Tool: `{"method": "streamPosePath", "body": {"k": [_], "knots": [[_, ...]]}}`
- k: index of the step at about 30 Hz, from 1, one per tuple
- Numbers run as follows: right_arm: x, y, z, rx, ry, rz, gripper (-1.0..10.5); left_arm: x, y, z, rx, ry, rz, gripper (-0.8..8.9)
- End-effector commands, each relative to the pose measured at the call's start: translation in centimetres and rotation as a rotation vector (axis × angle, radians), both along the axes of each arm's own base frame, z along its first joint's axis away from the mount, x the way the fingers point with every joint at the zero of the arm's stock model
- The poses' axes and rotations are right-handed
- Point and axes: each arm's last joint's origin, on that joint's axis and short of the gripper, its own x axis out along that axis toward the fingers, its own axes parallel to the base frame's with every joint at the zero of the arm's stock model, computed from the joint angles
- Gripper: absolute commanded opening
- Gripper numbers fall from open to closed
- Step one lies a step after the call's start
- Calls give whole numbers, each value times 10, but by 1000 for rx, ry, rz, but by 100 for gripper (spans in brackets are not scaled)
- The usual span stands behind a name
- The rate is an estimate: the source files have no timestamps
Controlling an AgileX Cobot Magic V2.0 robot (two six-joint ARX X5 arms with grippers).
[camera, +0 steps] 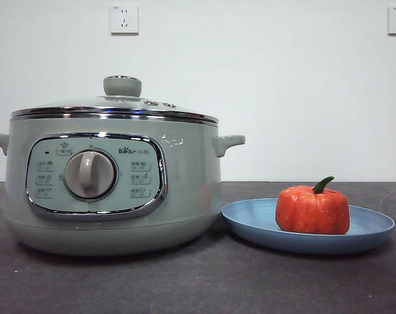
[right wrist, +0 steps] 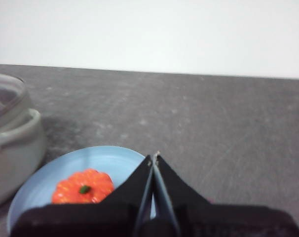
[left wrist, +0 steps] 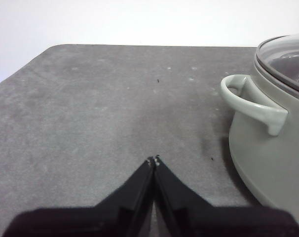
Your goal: Take the pumpkin out from the steamer,put the pumpkin in the blue plate,close the lid
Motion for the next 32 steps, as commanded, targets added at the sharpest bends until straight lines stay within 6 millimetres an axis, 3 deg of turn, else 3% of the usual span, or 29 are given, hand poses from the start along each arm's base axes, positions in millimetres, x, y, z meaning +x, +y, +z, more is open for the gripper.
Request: {"method": "streamPosePath", "body": {"k": [1,9,32], "knots": [[1,-1,-23,30,17,-16,-16,0,0,-4,-7,18,4,-3],[0,-2,-49,58,68,-26,-17,0,0,-4,-7,17,4,-3],[0,-2,-50,68,72,-28,-16,0,0,-4,-7,17,4,-3]]}}
